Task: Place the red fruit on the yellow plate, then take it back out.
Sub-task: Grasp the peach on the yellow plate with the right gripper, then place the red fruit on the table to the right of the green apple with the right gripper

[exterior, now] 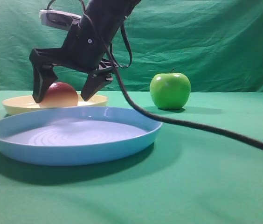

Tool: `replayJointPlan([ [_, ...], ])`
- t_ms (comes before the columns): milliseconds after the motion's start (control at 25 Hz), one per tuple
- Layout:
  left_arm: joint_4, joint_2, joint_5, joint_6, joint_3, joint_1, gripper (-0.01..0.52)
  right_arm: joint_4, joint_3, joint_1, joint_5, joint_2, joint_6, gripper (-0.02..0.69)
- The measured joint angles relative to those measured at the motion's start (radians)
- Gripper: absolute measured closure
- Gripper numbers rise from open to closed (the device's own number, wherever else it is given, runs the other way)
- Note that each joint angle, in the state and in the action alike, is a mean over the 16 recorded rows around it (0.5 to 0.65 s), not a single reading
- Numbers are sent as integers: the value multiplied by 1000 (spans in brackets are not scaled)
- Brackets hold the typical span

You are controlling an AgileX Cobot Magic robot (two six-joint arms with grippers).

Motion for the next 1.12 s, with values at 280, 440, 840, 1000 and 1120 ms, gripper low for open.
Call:
replayJointPlan([
  [280, 0, 0, 0, 0, 0, 0, 514, -10, -53, -38, 142, -59, 23, 427],
  [440, 0, 0, 0, 0, 0, 0, 514, -17, -85, -78, 254, -131, 60, 452],
  [840, 0, 0, 0, 0, 0, 0, 514, -80, -47, -183, 468, -397, 184, 464],
  [1000, 0, 0, 0, 0, 0, 0, 514, -110, 74, -216, 476, -522, 218, 464],
  [1120, 0, 0, 0, 0, 0, 0, 514, -132, 208, -241, 445, -623, 240, 464],
])
